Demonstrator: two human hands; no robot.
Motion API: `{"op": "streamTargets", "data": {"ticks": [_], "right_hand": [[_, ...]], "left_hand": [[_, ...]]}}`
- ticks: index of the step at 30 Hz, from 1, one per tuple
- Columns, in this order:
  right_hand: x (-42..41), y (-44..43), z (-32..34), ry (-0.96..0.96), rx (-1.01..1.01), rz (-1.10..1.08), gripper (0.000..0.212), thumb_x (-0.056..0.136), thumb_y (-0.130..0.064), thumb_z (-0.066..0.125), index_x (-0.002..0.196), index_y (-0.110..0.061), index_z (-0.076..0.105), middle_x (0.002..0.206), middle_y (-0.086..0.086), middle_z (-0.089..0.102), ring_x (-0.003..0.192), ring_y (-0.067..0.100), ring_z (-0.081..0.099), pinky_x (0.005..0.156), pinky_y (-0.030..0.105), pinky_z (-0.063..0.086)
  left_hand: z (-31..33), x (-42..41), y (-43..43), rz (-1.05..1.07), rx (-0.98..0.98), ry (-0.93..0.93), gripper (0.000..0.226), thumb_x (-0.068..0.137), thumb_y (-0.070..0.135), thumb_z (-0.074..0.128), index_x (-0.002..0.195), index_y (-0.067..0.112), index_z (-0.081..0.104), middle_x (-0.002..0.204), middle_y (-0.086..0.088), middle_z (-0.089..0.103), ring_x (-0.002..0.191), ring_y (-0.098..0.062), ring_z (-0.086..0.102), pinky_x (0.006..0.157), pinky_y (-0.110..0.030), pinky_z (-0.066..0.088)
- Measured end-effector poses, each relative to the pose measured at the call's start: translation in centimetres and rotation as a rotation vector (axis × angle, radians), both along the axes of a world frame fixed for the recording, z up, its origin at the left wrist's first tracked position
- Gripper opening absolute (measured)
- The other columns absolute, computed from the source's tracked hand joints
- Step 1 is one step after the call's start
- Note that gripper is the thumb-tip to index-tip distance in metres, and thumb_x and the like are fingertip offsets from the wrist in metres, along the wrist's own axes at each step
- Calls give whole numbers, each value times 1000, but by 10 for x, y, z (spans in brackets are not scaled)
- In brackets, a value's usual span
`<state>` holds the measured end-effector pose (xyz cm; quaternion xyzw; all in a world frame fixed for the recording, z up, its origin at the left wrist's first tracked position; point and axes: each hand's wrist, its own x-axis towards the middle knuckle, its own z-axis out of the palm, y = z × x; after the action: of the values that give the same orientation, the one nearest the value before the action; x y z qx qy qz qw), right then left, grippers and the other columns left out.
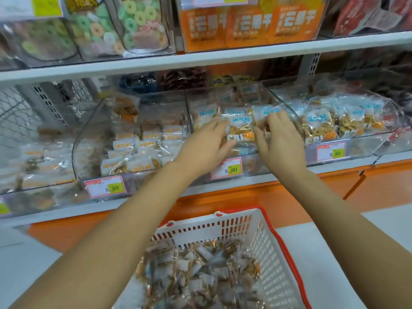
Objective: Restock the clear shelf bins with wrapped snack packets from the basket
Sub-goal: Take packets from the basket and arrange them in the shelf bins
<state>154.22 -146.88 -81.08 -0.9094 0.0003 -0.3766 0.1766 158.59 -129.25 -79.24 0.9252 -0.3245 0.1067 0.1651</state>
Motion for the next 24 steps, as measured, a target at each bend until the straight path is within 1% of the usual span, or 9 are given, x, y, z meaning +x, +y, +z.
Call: {"op": "streamTargets", "data": {"ticks": [1, 3, 7, 10, 14, 16, 18, 21, 24], "right_hand": [[-9, 15, -7, -8, -9, 91, 21, 96, -25, 52, 79, -12, 50, 75, 4, 50, 62, 22, 48, 53, 30, 35], [-25, 46, -28, 49, -87, 251, 34, 95, -36, 45, 65, -19, 40, 57, -4, 39, 45, 18, 41, 44, 26, 29], [-45, 96, -97, 377, -225, 438, 36, 94, -34, 48, 62, -19, 41, 52, -6, 36, 44, 16, 38, 43, 22, 21], [-55, 120, -167, 943, -110, 367, 26, 98, -37, 46, 82, -17, 52, 74, -1, 56, 65, 16, 52, 57, 27, 41], [-81, 149, -246, 1391, 353, 322, 27, 96, -27, 53, 120, -14, 56, 104, 7, 63, 83, 16, 56, 77, 29, 49], [-102, 168, -266, 1550, 524, 362, 14, 95, -22, 57, 106, -14, 60, 84, -1, 56, 74, 10, 49, 71, 24, 47], [-118, 186, -281, 1568, 472, 351, 19, 92, -25, 61, 76, -19, 52, 72, -5, 46, 66, 5, 45, 63, 18, 43], [-128, 204, -298, 1561, 463, 365, 30, 73, -34, 76, 88, -15, 58, 82, -2, 59, 76, 10, 55, 68, 24, 45], [-122, 204, -282, 1531, 492, 336, 32, 74, -12, 74, 57, -16, 47, 51, -5, 48, 50, 6, 45, 51, 18, 40]], "left_hand": [[-4, -15, 14, -24, -100, -78, 35, 99, 38, 43, 122, 14, 54, 118, -6, 59, 108, -22, 54, 86, -31, 44], [-22, -42, 47, -34, -195, -139, 23, 99, 33, 43, 82, 19, 52, 72, 8, 49, 67, -14, 49, 58, -27, 36], [-90, -79, 117, 73, -69, -22, 38, 98, 39, 42, 64, 22, 41, 53, 8, 40, 47, -14, 41, 44, -29, 31], [-146, -99, 166, 175, 132, 283, 32, 100, 36, 43, 76, 19, 56, 65, 5, 55, 56, -13, 49, 49, -23, 32], [-196, -126, 215, 222, 277, 517, 27, 99, 27, 42, 105, 13, 64, 100, -4, 67, 86, -17, 61, 72, -28, 46], [-205, -137, 226, 227, 326, 587, 29, 100, 26, 42, 116, 15, 62, 117, -2, 63, 104, -18, 58, 86, -28, 44], [-210, -145, 230, 207, 349, 582, 30, 100, 24, 42, 124, 18, 59, 127, 2, 58, 116, -16, 52, 94, -25, 38], [-214, -148, 231, 214, 344, 587, 30, 99, 24, 43, 123, 20, 61, 125, 3, 61, 117, -15, 50, 93, -25, 40], [-217, -148, 231, 231, 331, 646, 28, 97, 24, 46, 116, 18, 66, 115, -1, 66, 109, -17, 55, 90, -31, 46]]}}
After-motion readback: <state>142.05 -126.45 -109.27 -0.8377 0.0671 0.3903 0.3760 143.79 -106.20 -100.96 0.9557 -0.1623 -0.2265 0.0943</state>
